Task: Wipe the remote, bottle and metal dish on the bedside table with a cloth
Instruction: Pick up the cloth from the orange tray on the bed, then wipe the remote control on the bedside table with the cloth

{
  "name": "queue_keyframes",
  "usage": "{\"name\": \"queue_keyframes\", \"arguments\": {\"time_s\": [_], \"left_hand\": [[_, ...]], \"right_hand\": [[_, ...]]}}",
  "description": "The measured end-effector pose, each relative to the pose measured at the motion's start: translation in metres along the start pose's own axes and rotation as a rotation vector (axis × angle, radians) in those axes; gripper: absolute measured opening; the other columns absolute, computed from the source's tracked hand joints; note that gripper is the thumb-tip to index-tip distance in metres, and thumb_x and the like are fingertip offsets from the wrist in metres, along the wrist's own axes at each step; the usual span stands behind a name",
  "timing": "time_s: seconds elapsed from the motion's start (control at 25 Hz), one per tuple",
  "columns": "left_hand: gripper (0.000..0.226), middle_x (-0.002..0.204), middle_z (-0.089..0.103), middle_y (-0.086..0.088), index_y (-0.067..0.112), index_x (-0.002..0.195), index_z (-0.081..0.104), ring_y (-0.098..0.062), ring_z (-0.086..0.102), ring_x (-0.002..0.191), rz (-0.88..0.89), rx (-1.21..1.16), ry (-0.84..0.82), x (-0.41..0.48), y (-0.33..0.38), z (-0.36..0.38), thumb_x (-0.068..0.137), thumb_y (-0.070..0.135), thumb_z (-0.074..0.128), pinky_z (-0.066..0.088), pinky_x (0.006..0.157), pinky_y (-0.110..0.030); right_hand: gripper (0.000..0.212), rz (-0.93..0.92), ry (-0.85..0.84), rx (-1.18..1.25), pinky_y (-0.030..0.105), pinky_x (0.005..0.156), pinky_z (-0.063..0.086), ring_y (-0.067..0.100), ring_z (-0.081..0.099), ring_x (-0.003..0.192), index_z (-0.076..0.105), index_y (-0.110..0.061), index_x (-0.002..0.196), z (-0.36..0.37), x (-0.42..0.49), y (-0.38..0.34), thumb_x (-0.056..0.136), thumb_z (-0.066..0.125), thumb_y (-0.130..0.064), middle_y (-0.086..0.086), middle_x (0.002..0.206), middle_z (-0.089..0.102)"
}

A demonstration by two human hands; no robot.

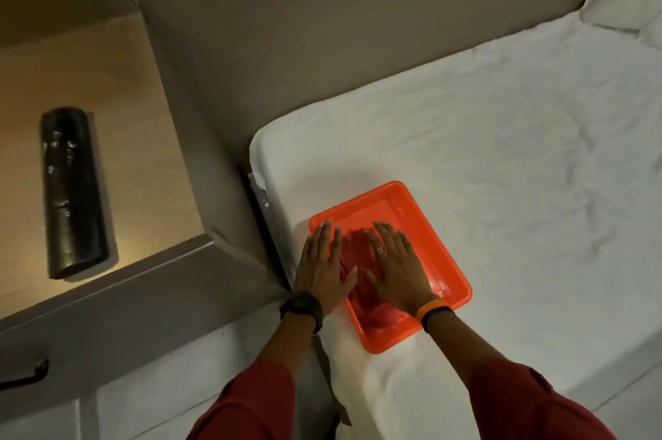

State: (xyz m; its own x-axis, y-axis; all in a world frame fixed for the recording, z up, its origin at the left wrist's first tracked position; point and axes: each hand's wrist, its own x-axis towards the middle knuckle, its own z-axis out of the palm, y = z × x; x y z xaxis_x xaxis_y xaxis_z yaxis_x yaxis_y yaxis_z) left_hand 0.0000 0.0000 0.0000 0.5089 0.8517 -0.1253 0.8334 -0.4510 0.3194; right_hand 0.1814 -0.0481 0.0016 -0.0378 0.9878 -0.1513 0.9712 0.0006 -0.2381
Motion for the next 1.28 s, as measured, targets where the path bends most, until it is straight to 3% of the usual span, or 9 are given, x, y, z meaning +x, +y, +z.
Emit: {"name": "queue_keyframes", "arguments": {"time_s": [0.12,0.24,0.4,0.68,0.84,0.96,1.04,1.16,1.28], "left_hand": [[0.091,0.168,0.002,-0.014,0.005,0.159,0.005,-0.028,0.002,0.157,-0.068,0.018,-0.053,-0.004,-0.009,0.03,0.094,0.06,0.04,0.006,0.127,-0.043],[0.09,0.168,0.0,-0.013,0.004,0.159,0.005,-0.027,-0.002,0.157,-0.057,0.048,-0.04,-0.016,-0.011,0.038,0.095,0.062,0.035,-0.005,0.124,-0.04],[0.092,0.168,0.004,-0.013,0.004,0.158,0.008,-0.026,0.001,0.157,-0.037,-0.027,0.042,-0.029,-0.008,0.005,0.094,0.062,0.039,0.009,0.128,-0.044],[0.091,0.17,0.002,-0.007,0.008,0.159,0.004,-0.026,0.002,0.157,0.134,-0.287,0.324,-0.121,0.011,-0.148,0.096,0.055,0.049,0.013,0.128,-0.039],[0.079,0.168,0.016,-0.009,0.005,0.157,0.019,-0.028,0.012,0.156,0.055,-0.342,0.597,-0.173,-0.029,-0.247,0.097,0.045,0.051,0.014,0.128,-0.032],[0.087,0.165,0.02,-0.015,0.0,0.155,0.022,-0.026,0.014,0.156,-0.133,-0.344,0.698,-0.184,-0.09,-0.309,0.094,0.052,0.056,0.016,0.128,-0.034],[0.111,0.168,0.008,-0.013,0.003,0.158,0.007,-0.024,0.005,0.157,-0.236,-0.364,0.483,-0.18,-0.134,-0.335,0.083,0.052,0.072,0.013,0.128,-0.037],[0.138,0.169,-0.008,-0.008,0.01,0.156,-0.012,-0.023,-0.003,0.157,-0.262,-0.41,0.165,-0.168,-0.174,-0.336,0.069,0.056,0.084,0.005,0.129,-0.039],[0.144,0.169,-0.008,-0.004,0.021,0.154,-0.019,-0.02,0.001,0.157,-0.297,-0.482,0.145,-0.158,-0.194,-0.324,0.063,0.06,0.085,0.002,0.126,-0.03]], "right_hand": [[0.068,-0.041,-0.128,-0.024,0.054,0.126,0.018,0.031,0.011,0.156,0.018,-0.022,0.158,0.038,-0.003,-0.009,0.099,0.041,-0.048,0.01,0.168,0.015],[0.06,0.002,-0.05,-0.046,0.055,0.116,0.038,0.039,0.037,0.146,0.041,-0.014,0.15,0.059,-0.009,-0.02,0.096,0.06,-0.031,0.018,0.158,0.04],[0.038,0.031,0.087,0.02,0.049,0.088,0.053,0.043,0.061,0.11,0.064,-0.006,0.128,0.041,0.008,-0.025,0.09,0.065,-0.006,0.021,0.132,0.065],[0.018,0.171,0.376,0.713,0.045,0.062,0.053,0.024,0.063,0.067,0.065,-0.025,0.085,-0.11,-0.01,-0.116,0.085,0.05,-0.015,0.002,0.075,0.069],[0.036,0.128,0.672,0.9,0.008,0.075,0.047,0.003,0.066,0.088,0.066,-0.044,0.11,-0.215,-0.005,-0.219,0.087,0.051,-0.02,-0.021,0.1,0.071],[0.033,-0.019,0.626,0.917,0.022,0.08,0.052,0.005,0.066,0.089,0.067,-0.036,0.109,-0.269,0.037,-0.3,0.086,0.052,-0.018,-0.015,0.095,0.072],[0.037,-0.132,0.476,0.7,0.033,0.076,0.054,0.013,0.067,0.082,0.068,-0.034,0.11,-0.288,0.078,-0.351,0.087,0.048,-0.013,-0.007,0.086,0.074],[0.047,-0.296,0.12,0.223,0.042,0.106,0.045,0.026,0.057,0.124,0.06,-0.026,0.134,-0.271,0.135,-0.402,0.094,0.042,-0.01,0.007,0.136,0.066],[0.049,-0.272,-0.091,0.005,0.05,0.121,0.029,0.028,0.027,0.149,0.046,-0.02,0.146,-0.237,0.157,-0.418,0.098,0.042,-0.013,0.002,0.164,0.031]]}}
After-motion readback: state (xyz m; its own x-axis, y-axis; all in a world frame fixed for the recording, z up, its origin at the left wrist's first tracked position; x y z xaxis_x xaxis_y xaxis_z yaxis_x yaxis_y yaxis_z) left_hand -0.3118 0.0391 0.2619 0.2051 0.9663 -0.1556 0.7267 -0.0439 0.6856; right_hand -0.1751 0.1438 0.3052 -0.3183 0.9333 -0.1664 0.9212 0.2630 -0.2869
